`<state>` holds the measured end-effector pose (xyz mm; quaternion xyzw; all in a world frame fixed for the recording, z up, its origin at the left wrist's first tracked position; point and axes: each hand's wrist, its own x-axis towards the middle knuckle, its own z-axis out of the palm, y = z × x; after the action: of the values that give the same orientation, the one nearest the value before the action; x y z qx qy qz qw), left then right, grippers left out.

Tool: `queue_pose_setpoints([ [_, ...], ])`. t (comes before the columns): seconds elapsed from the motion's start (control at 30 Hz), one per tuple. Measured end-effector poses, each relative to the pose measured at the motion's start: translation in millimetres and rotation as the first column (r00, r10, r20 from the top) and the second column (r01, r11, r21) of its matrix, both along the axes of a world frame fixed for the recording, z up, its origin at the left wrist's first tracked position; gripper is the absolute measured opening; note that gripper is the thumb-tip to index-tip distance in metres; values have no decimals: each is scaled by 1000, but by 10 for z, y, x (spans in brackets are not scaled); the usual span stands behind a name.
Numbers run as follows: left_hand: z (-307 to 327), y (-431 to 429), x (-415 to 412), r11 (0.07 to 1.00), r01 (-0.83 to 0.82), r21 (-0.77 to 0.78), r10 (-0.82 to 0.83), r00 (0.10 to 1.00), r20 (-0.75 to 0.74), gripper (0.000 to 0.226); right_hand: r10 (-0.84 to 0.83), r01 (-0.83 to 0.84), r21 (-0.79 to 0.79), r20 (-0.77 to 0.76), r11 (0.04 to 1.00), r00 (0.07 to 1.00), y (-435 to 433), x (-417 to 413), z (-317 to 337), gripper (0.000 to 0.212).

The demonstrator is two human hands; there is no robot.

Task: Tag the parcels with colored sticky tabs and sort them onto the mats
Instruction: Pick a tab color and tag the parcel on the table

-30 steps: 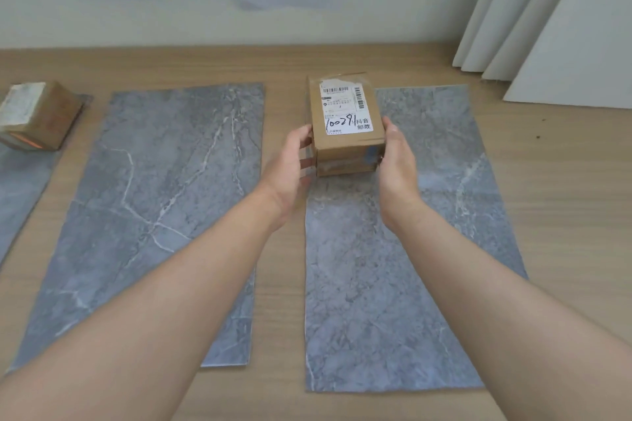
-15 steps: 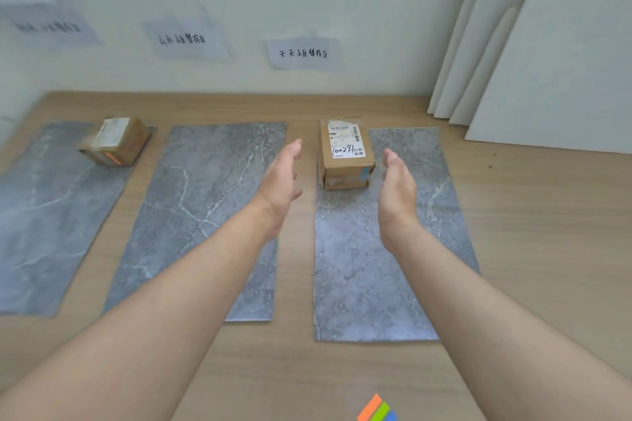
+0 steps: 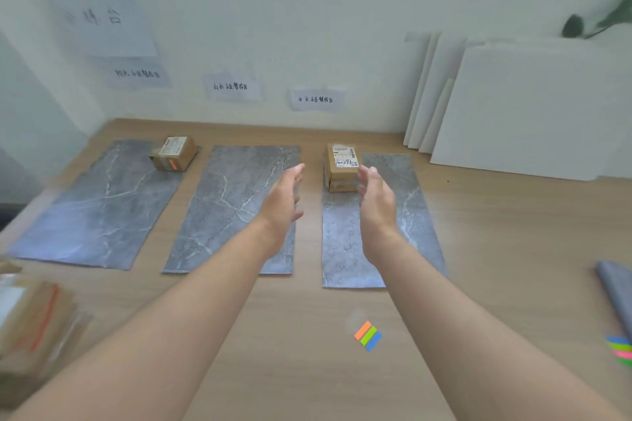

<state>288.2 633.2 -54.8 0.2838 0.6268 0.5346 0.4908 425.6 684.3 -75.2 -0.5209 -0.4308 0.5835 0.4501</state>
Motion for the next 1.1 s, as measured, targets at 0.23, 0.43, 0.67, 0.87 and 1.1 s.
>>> queue_pose_setpoints([
  [0.23, 343, -745, -23, 997, 56, 51, -57, 998, 11, 49, -45, 43, 72, 18, 996, 999, -859, -5, 399, 39],
  [0.43, 671, -1442, -111, 993, 46, 108, -44, 999, -17, 48, -30, 30, 116, -3, 993, 1000, -1528, -100, 710, 38],
  [0.67, 745, -2448, -372, 989, -69, 131, 75, 997, -37, 50, 130, -123, 125, -50, 985, 990, -2366, -439, 838, 36],
  [0.87, 471, -3406, -696, 980, -190, 56, 192, 981, -41, 52, 275, -274, 80, -4, 958, 961, -3171, -789, 637, 37],
  [1.1, 283, -4325, -1430, 944, -330, 10, 330, 943, -43, 48, 388, -389, 19, 36, 921, 921, -3879, -1595, 398, 37],
])
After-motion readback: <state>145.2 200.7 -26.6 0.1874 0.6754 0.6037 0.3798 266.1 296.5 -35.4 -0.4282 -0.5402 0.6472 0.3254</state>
